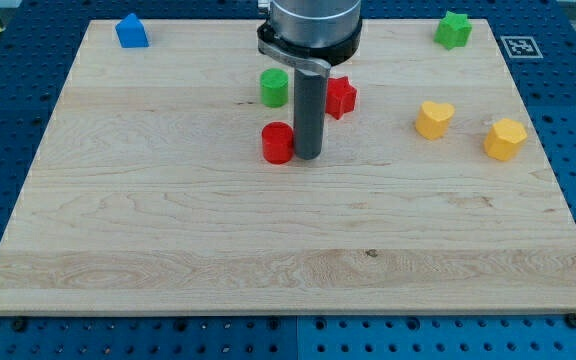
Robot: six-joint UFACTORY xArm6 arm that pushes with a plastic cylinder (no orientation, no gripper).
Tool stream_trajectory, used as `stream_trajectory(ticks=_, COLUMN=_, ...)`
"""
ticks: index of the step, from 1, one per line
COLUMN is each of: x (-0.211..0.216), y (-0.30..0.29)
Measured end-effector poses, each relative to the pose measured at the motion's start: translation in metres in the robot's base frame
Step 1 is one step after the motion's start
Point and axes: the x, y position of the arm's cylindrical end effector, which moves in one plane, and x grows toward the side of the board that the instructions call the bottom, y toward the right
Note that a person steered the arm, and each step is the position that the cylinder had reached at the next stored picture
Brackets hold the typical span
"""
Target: Move the red circle to the center left
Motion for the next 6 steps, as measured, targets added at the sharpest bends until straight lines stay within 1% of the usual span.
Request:
stream_trajectory(ticks=1, x=-0.003, y=-0.056)
stream_trajectory(ticks=2, x=-0.039, y=-0.108)
stream_trajectory(ticks=3, x=-0.063, y=-0.127)
stream_trajectory(ticks=4, x=-0.076, y=-0.129)
stream_trajectory(ticks=5, x=-0.077, y=-0.179)
stream_trajectory(ticks=6, x=-0.077, y=-0.215)
